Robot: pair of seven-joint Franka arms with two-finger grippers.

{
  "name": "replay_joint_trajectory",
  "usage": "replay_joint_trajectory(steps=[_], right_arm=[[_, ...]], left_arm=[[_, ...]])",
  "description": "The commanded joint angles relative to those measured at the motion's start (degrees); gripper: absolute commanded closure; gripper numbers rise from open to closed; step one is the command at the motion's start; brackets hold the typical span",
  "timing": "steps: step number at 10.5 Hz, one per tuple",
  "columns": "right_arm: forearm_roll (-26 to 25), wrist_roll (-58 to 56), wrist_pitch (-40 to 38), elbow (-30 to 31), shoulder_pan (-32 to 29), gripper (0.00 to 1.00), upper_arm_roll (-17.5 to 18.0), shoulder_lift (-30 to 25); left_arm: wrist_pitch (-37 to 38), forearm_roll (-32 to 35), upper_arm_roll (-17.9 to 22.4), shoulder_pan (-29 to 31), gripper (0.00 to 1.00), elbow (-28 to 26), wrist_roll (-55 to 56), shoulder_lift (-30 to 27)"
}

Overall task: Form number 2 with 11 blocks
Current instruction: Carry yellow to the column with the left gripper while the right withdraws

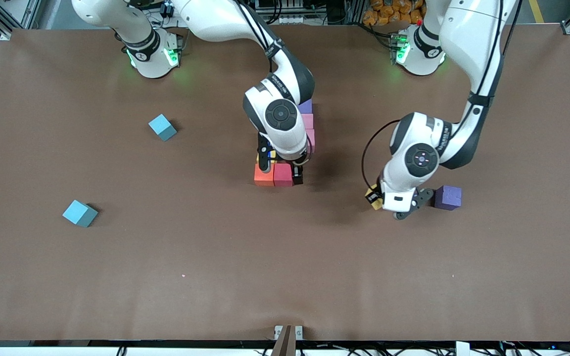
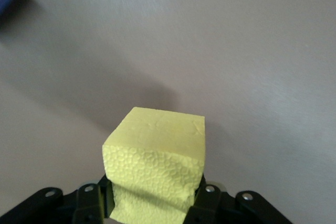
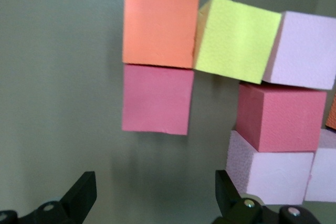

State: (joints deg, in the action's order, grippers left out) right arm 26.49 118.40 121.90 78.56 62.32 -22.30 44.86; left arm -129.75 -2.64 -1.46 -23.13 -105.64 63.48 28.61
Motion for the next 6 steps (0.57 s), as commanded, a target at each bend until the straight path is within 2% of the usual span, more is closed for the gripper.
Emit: replay_joint_trajectory(steps=[1,3,6], right_arm=[[-0.83,-10.5,-2.18,0.19,-2.29,0.0,-2.38,-1.7],[0.04,-21.66,-6.56,0.19,-3.69,0.0,-7.2,-1.88],[0.14,-39.15,-14.38,0.54,-9.39,0.0,-11.18,-6.08]], left_arm=[[0.55,-0.61,-1.26,-1.65,0.98,3.24,9.34,2.33],[0.46,-0.35,-1.7,-3.49,0.98,4.9,17.6,3.29],[0.46,-0.7,-1.79,-7.88,0.98,9.9,31.56,7.24]])
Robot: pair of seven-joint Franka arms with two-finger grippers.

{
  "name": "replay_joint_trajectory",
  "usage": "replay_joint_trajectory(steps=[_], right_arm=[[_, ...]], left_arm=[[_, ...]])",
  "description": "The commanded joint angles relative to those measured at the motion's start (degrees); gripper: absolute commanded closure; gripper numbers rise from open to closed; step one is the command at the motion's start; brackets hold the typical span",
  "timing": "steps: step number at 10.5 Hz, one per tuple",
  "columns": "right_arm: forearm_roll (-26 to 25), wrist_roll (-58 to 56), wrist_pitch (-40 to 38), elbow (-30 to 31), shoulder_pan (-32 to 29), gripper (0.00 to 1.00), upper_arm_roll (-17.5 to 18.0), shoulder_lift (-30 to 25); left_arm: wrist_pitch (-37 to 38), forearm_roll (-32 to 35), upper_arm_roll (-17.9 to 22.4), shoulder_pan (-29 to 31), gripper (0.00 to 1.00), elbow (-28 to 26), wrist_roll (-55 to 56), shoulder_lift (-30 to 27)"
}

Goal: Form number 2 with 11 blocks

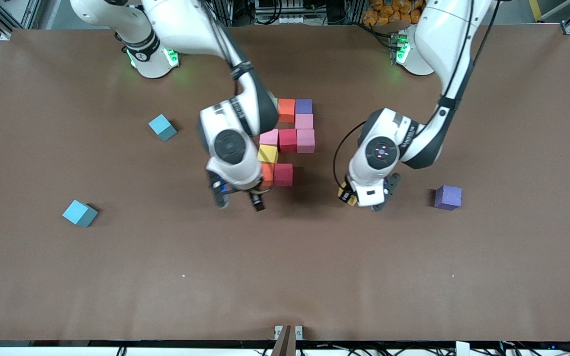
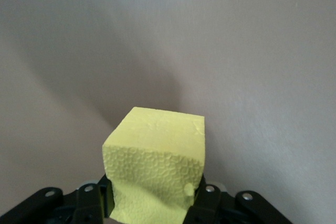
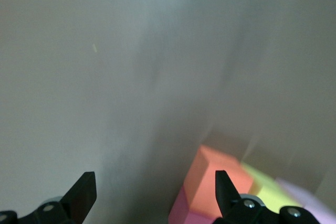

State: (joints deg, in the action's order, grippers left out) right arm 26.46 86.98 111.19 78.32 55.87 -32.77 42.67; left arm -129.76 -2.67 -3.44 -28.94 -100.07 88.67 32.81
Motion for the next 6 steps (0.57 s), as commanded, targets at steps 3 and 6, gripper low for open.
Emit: replay_joint_trajectory(steps=[3,6], right_arm=[[-0.61,-30.57,-13.96,3.66,-10.06,0.0,-1.33,-8.2],[-1.84,-52.73,-14.16,16.56,-10.16,0.0,-5.1,-17.5]], left_arm=[[0.21,-0.58,-1.03,-3.23,0.98,5.67,18.44,4.63],[0.12,-0.67,-3.76,-3.32,0.98,5.32,27.57,4.71]])
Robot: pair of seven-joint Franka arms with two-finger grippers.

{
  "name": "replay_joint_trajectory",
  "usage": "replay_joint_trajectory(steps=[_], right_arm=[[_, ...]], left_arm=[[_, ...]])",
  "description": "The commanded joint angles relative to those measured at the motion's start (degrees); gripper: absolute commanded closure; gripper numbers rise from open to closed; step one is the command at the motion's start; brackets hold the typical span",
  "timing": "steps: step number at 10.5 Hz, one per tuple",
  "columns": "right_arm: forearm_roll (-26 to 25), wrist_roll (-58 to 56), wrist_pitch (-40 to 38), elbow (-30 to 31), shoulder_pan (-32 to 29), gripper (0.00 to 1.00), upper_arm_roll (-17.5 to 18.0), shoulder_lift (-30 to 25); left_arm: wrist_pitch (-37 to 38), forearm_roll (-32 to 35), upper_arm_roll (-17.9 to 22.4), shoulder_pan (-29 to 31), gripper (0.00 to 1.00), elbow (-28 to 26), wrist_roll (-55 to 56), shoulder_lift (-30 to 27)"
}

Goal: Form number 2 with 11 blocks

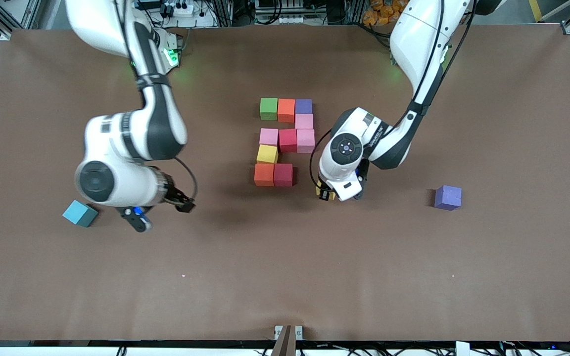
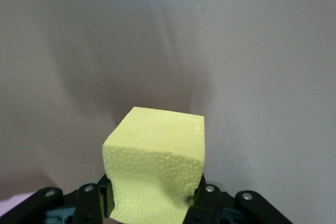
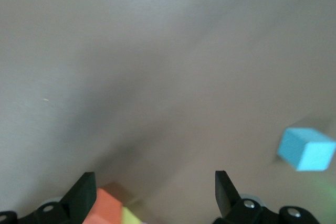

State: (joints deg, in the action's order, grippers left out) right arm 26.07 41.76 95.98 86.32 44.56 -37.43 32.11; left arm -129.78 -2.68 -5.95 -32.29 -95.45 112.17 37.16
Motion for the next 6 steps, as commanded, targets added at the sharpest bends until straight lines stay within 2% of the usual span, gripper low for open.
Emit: replay_joint_trajectory(steps=[1,3,6], right_arm=[[-4.24,-11.84,1.13,11.12,1.23,0.0,-0.37,-9.15],[-7.08,-16.77,1.22,12.46,1.49,0.0,-0.19,-11.36],[-7.17,-26.01,0.52,13.43,-0.08,0.0,0.95,-14.78]], left_arm=[[0.14,-0.66,-2.91,0.04,0.98,0.62,8.11,0.55],[0.14,-0.57,-4.67,0.04,0.98,0.62,15.33,0.72],[-0.12,-0.75,-5.3,-0.49,0.98,0.44,19.57,0.9]])
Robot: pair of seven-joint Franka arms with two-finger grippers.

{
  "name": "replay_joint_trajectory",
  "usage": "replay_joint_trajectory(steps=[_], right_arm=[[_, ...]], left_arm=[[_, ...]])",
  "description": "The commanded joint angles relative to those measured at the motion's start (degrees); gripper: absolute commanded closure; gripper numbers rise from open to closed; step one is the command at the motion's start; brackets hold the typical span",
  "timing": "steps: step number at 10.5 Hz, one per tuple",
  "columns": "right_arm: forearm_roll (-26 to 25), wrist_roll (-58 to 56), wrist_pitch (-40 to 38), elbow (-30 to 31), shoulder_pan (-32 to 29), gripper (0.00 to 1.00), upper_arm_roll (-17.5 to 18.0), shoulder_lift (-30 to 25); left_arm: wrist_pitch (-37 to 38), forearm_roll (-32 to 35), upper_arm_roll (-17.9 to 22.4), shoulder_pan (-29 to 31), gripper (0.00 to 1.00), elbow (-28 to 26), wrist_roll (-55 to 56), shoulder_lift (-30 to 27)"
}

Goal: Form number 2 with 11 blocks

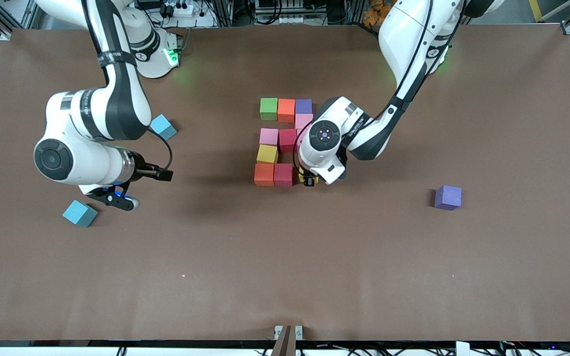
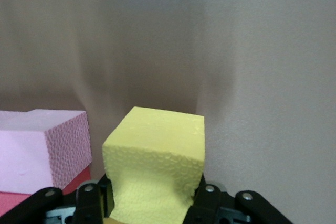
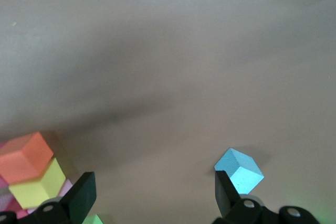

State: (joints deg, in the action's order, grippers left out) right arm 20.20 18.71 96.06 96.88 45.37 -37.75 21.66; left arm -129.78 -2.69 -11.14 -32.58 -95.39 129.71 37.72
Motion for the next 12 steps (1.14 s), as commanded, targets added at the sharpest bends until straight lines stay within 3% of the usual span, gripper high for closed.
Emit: replay_joint_trajectory(steps=[1,4,6,7,9,12], right_arm=[[-1.39,-3.32,-0.51,2.87,-4.9,0.0,5.11,-5.91],[-9.54,-3.33,-0.52,2.87,-14.31,0.0,16.53,-9.44],[-9.91,-4.46,-0.52,2.87,-25.11,0.0,26.8,-10.85],[-10.44,-4.47,-0.52,4.18,-30.03,0.0,31.73,-12.24],[-16.13,-4.47,3.76,11.54,-36.3,0.0,40.44,-18.29],[-17.39,-4.91,5.37,14.21,-37.55,0.0,42.94,-21.83]], left_arm=[[-0.56,-0.74,-0.46,-0.29,0.98,0.3,2.12,0.68],[-3.01,-0.83,-0.46,-0.64,0.98,0.12,2.91,1.21],[-4.95,-1.61,-0.46,-0.55,0.98,0.03,2.92,1.91],[-5.22,-1.88,-0.46,-0.55,0.98,0.03,2.92,1.91],[-6.09,-2.23,-0.46,-0.12,0.98,0.03,2.65,2.0],[-7.41,-2.41,-0.55,-0.03,0.98,-0.06,2.65,2.35]])
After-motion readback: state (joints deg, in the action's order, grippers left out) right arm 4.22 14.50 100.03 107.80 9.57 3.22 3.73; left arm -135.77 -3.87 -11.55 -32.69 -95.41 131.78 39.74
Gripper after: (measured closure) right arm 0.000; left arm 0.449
